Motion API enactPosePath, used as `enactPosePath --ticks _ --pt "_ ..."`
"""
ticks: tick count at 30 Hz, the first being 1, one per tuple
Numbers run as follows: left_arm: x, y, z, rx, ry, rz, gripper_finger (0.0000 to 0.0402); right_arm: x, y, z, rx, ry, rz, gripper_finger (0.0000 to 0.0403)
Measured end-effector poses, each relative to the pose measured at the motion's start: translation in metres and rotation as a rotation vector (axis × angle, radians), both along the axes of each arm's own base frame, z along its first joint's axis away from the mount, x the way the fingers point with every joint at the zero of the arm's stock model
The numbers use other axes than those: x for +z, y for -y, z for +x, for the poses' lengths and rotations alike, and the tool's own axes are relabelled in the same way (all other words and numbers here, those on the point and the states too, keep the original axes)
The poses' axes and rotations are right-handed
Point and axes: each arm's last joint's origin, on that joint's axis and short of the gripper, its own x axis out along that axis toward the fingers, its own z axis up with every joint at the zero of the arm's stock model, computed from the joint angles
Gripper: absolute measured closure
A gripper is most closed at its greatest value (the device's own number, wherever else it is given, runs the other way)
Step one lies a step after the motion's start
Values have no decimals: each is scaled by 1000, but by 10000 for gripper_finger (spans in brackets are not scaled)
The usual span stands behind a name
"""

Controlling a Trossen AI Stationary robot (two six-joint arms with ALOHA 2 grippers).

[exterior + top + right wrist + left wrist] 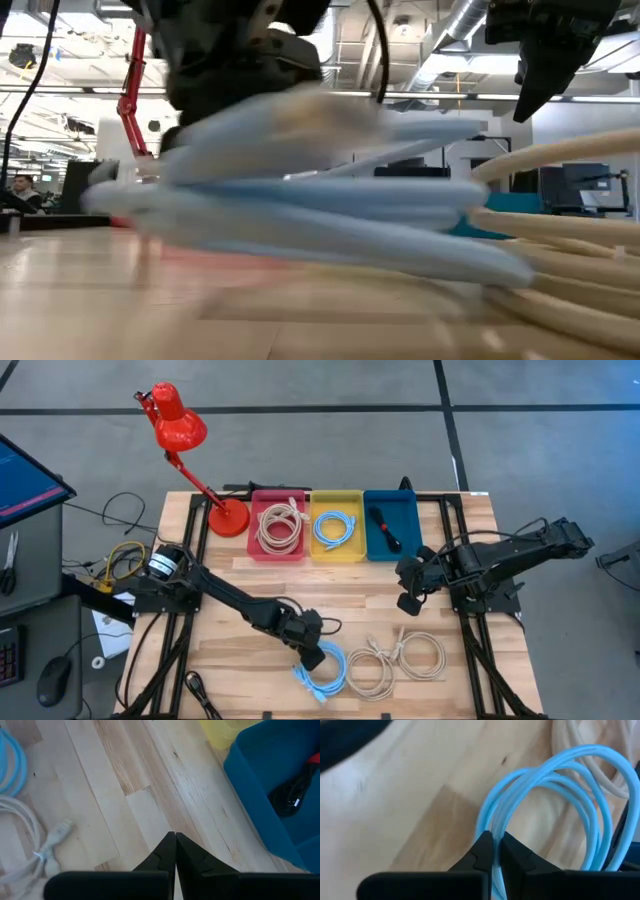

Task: Pick & Place USB Port
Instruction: Put the bottom blue charger cable into the yellow bin

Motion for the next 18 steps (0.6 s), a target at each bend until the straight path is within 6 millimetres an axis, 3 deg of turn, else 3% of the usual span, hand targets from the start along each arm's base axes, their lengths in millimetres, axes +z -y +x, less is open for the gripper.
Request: enactPosePath --ticks 5,9,18 --pt "16 -17 3 13 51 71 387 0 0 0 0 0 0 402" --pt "40 -40 -7 60 38 168 387 0 0 0 0 -1 0 402" --pt "120 -93 -35 279 260 378 387 0 0 0 -3 1 -7 402"
